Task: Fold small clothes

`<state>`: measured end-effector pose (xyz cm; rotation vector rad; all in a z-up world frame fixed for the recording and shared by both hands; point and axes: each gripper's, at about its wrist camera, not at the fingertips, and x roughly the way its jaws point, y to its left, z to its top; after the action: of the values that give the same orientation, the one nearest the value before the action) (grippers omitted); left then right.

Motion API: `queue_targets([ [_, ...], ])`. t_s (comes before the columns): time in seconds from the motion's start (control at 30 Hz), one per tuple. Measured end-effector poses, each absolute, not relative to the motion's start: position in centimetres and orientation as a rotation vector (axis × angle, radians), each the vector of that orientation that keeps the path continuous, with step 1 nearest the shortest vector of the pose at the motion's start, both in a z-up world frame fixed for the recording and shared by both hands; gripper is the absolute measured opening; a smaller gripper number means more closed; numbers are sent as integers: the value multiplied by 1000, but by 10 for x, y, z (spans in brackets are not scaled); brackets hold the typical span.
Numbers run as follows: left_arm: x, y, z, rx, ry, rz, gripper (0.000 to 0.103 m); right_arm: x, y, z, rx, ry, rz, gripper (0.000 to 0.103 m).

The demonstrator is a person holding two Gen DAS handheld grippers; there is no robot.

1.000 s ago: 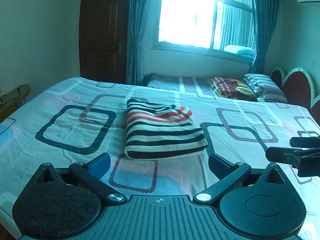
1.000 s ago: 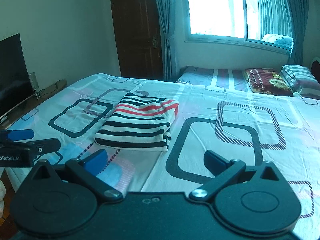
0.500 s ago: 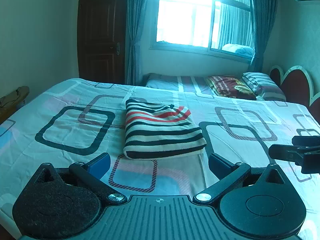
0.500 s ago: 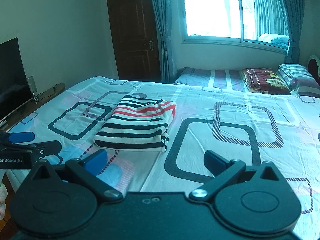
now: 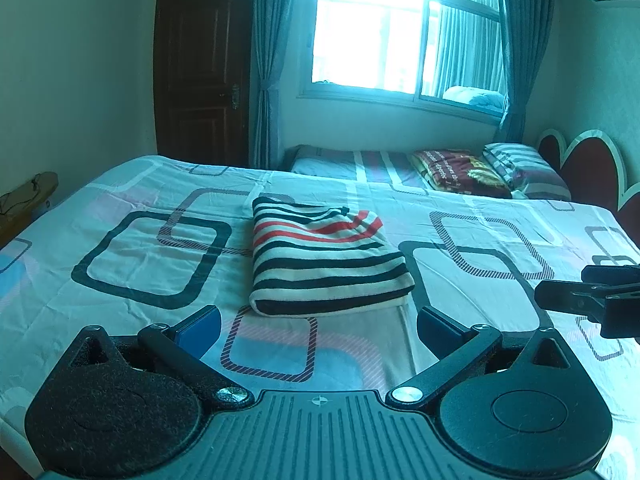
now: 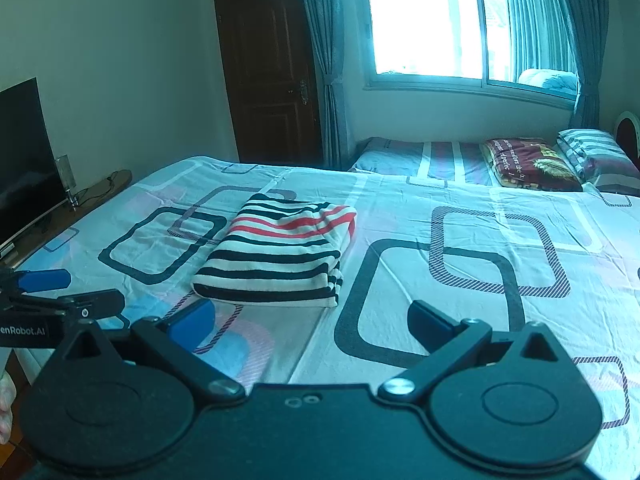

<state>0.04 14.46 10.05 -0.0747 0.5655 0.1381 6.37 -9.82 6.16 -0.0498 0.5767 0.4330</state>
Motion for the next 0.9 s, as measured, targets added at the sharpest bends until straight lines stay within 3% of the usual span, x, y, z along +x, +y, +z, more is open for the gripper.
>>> queue_targets([
  [0.9,3,141,99,-75,563,140,103,66,-102,63,-48,573,433,102],
])
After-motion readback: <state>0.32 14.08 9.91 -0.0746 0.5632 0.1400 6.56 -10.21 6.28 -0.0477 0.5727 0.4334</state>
